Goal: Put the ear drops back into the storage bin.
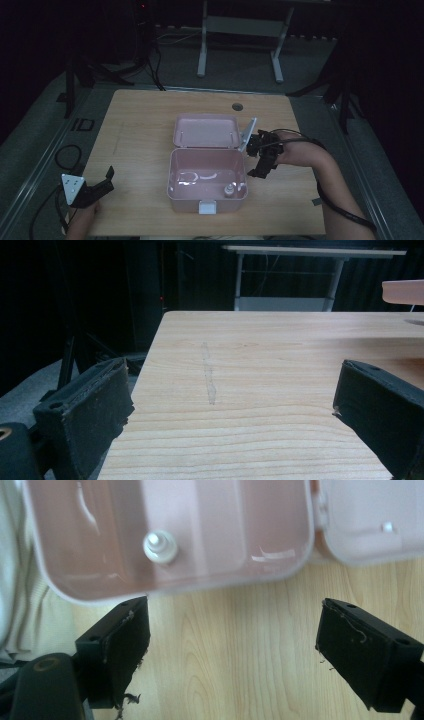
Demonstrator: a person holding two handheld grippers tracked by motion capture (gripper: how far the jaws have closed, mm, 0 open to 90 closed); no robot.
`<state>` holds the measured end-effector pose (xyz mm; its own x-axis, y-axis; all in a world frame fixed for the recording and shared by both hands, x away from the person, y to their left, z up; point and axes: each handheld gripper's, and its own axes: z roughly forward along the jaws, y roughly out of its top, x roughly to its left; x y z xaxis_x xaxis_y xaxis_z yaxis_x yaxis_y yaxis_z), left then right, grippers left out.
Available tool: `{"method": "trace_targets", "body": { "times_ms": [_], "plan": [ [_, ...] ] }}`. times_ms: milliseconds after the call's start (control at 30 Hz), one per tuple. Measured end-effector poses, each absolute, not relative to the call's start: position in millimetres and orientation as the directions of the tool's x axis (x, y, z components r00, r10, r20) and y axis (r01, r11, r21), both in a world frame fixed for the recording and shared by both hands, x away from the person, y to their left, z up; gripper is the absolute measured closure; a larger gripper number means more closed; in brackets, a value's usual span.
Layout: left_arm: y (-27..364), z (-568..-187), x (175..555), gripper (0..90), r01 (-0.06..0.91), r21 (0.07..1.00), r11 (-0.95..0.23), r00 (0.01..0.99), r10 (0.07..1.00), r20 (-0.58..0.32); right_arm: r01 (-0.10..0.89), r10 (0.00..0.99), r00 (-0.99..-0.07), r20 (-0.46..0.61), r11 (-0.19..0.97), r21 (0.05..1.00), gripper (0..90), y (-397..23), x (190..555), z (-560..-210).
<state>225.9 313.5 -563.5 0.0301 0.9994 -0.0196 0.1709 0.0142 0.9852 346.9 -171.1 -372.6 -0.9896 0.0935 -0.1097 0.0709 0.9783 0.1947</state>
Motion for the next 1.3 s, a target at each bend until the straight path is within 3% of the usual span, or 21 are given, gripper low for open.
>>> {"method": "trace_targets", "body": {
  "times_ms": [533, 933, 1133, 1300],
  "plan": [
    [313.3, -563.6, 225.8, 2.4, 0.171, 0.985, 0.016, 0.031, 0.999, -0.021, 0.223, 0.253, -0.962, -0.102, 0.945, 0.239, 13.8, -225.5, 356.0, -424.5],
    [313.3, -563.6, 225.6, 2.3, 0.171, 0.985, 0.015, 0.031, 0.999, -0.021, 0.368, 0.434, -0.892, -0.126, 0.86, 0.354, 13.7, -265.0, 354.6, -483.2],
    [313.3, -563.6, 225.6, 2.4, 0.171, 0.985, 0.016, 0.03, 0.999, -0.021, 0.413, 0.489, -0.861, -0.137, 0.831, 0.371, 13.5, -277.9, 354.4, -497.8],
    [313.3, -563.6, 225.6, 2.4, 0.171, 0.985, 0.015, 0.03, 0.999, -0.02, 0.47, 0.588, -0.792, -0.162, 0.757, 0.454, 13.5, -293.9, 352.4, -509.3]
  ]
}}
